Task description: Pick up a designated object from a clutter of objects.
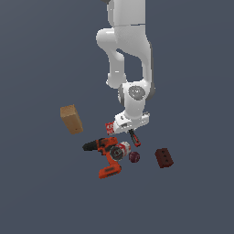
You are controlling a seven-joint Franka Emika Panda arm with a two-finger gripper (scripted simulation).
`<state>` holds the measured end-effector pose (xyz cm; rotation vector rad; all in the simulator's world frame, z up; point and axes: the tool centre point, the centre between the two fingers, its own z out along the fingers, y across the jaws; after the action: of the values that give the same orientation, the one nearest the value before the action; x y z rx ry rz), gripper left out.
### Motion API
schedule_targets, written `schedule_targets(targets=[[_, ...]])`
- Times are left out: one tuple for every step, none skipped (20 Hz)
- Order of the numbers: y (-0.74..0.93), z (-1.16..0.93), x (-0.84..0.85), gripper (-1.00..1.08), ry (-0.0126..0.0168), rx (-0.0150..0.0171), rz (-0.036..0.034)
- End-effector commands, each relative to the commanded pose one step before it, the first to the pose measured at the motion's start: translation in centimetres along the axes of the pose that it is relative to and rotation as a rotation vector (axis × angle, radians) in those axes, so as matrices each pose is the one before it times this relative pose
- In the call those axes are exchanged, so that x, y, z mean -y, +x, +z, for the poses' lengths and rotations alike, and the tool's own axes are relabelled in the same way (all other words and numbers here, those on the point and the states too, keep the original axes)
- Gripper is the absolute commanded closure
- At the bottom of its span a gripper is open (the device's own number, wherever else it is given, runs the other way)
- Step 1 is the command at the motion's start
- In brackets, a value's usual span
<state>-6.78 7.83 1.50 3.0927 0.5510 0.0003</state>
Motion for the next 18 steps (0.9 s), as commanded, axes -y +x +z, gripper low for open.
schedule_targets(targets=[[-0.003,0.056,0.014,1.08,0.00021,0.00040,-0.00002],[0.000,0.000,0.000,1.08,0.00000,0.00000,0.00000],[0.000,0.000,0.000,1.08,0.00000,0.00000,0.00000],[0.000,0.000,0.000,1.08,0.00000,0.00000,0.00000],[0.000,0.000,0.000,1.08,0.00000,0.00000,0.00000],[0.003,-0.053,-0.007,1.08,-0.00039,-0.00053,-0.00020],[0.006,-0.025,0.003,1.08,0.00000,0.00000,0.00000],[0.017,-0.075,0.009,1.08,0.00000,0.00000,0.00000],[0.029,-0.125,0.014,1.08,0.00000,0.00000,0.00000],[0.040,-0.175,0.020,1.08,0.00000,0.00000,0.00000],[0.052,-0.226,0.026,1.08,0.00000,0.00000,0.00000],[0.064,-0.277,0.032,1.08,0.00000,0.00000,0.00000],[0.076,-0.329,0.038,1.08,0.00000,0.00000,0.00000],[0.088,-0.380,0.044,1.08,0.00000,0.00000,0.00000],[0.100,-0.430,0.050,1.08,0.00000,0.00000,0.00000],[0.111,-0.480,0.056,1.08,0.00000,0.00000,0.00000],[0.123,-0.529,0.062,1.08,0.00000,0.00000,0.00000],[0.135,-0.577,0.067,1.08,0.00000,0.00000,0.00000]])
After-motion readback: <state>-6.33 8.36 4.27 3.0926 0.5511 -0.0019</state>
